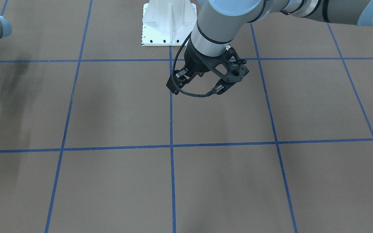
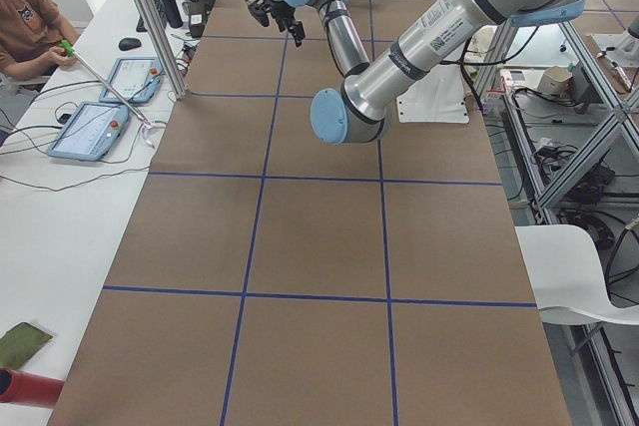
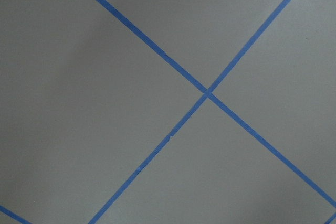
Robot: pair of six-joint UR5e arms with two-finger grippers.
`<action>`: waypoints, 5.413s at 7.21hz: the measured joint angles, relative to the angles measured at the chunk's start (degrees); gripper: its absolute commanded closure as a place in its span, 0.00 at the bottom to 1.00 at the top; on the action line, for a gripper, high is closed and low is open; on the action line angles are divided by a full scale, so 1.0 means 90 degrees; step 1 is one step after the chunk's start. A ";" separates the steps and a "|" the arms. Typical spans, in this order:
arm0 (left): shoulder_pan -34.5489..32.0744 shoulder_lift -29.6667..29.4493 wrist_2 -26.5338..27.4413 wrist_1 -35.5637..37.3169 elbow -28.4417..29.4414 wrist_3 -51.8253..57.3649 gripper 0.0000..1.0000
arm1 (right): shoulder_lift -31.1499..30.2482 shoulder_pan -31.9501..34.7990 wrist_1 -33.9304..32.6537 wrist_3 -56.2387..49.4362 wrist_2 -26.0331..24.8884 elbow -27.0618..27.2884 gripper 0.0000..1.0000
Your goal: Left arm hands cup to right arm to dump lemon
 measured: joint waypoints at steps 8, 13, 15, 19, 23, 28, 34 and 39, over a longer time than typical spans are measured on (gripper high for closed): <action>0.0115 -0.0057 0.0156 0.0024 -0.0006 -0.0047 0.00 | -0.0785 0.0008 0.3454 0.3100 0.0304 -0.1876 0.91; 0.0085 -0.0049 0.0196 0.0032 -0.0047 -0.0036 0.00 | -0.0804 0.0028 0.3783 0.5971 0.0312 -0.2143 0.89; 0.0075 -0.0049 0.0239 0.0040 -0.0069 -0.0034 0.00 | -0.0744 0.0127 0.3780 0.6866 0.0308 -0.2240 0.89; 0.0067 -0.0068 0.0253 0.0129 -0.0091 -0.0049 0.00 | -0.0546 0.0479 0.3840 0.8356 0.0371 -0.2622 0.89; 0.0070 -0.0096 0.0262 0.0176 -0.0098 -0.0049 0.00 | -0.0235 0.0563 0.4621 0.9430 0.0426 -0.3197 0.88; -0.0080 -0.0165 0.0281 0.0264 -0.0112 -0.0017 0.00 | -0.0052 0.0744 0.4762 1.0735 0.0403 -0.3341 0.87; -0.0165 -0.0441 0.0479 0.0628 -0.0134 0.0064 0.00 | 0.0004 0.0769 0.5451 1.2008 0.0381 -0.3784 0.86; -0.0182 -0.0461 0.0497 0.0655 -0.0147 0.0074 0.00 | 0.0033 0.0864 0.5677 1.2848 0.0381 -0.3747 0.85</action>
